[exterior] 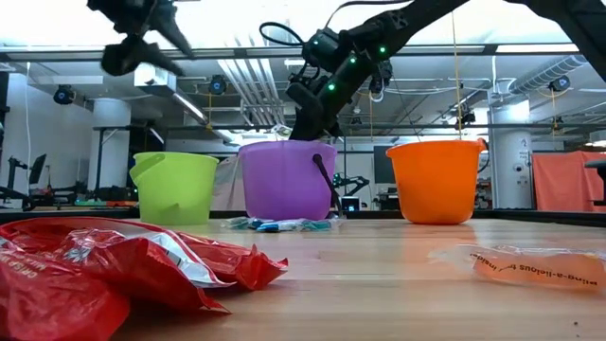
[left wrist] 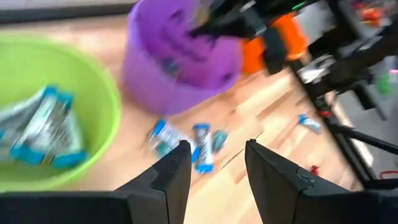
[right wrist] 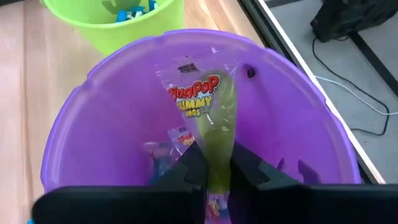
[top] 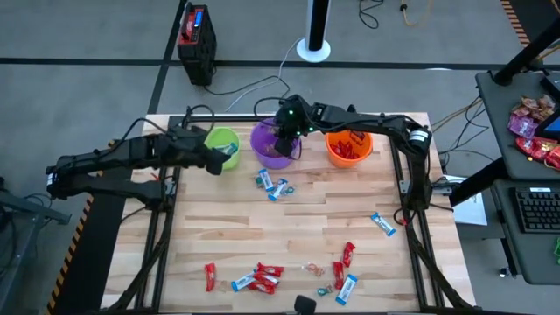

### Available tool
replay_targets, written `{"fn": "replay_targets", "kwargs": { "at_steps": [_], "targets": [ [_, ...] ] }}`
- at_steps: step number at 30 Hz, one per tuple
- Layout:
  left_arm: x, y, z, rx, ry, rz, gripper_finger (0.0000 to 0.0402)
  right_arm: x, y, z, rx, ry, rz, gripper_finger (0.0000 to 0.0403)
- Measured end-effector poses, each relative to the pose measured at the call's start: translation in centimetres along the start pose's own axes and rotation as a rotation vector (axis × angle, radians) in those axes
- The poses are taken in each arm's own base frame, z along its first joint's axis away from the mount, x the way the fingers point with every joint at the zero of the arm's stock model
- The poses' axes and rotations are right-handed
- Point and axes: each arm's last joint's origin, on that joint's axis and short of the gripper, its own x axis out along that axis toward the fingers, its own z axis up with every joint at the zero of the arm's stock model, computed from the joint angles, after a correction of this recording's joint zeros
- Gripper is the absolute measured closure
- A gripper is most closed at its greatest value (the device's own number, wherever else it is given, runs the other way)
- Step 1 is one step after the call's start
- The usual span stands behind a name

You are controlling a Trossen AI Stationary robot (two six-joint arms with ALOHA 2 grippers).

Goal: Sort candy by brand, put in halloween buckets
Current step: Put the green gummy into the purple bucket, then put the red chocolate into the orange bucket

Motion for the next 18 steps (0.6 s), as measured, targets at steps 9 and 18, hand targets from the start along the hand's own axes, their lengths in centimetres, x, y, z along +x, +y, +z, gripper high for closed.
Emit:
{"fn": "replay_targets", "kwargs": {
  "at_steps": [9,18],
  "targets": [
    [0.2,1.1,-1.0,-0.069,0.114,0.118,0.0267,-0.1,-0.8,0.5,-0.021,-0.06,0.01,0.0296],
    [0.6,0.9,-2.0,-0.15,0.362,0.055,0.0267,-0.2,-1.2,0.5,-0.015,-0.061,0.02,0.0249]
  ]
}}
